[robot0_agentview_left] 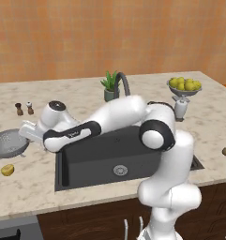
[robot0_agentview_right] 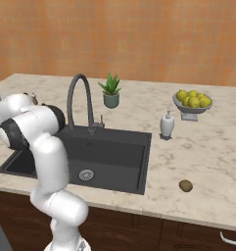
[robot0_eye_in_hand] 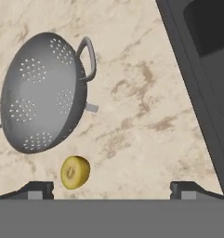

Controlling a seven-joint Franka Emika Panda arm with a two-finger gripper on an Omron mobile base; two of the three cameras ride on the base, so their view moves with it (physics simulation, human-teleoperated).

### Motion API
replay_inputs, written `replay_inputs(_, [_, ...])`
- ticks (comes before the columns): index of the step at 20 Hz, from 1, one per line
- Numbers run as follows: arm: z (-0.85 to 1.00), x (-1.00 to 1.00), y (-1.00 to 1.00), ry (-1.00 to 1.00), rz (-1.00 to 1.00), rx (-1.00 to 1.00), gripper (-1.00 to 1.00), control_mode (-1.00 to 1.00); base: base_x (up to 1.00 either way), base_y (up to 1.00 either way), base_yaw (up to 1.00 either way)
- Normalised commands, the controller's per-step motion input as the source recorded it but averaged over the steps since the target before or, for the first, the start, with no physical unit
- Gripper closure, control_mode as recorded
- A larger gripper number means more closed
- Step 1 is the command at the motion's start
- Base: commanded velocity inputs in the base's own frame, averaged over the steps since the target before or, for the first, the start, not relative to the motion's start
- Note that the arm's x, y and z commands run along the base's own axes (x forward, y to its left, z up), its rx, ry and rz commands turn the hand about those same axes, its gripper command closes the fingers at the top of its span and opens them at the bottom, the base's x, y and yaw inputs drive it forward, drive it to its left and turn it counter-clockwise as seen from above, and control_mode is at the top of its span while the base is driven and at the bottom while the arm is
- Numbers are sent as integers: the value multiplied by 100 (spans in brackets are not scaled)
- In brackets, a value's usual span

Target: Put the colander in the sink, put the kiwi, kiwi in the colander, and turn on the sink faucet and pour water over the colander.

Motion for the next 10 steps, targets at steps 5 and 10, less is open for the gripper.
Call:
replay_inputs(5, [0,20,28,5,-11,0,-100,-100,0,0,0])
replay_inputs(10, [-1,21,24,5,-11,-1,-100,-100,0,0,0])
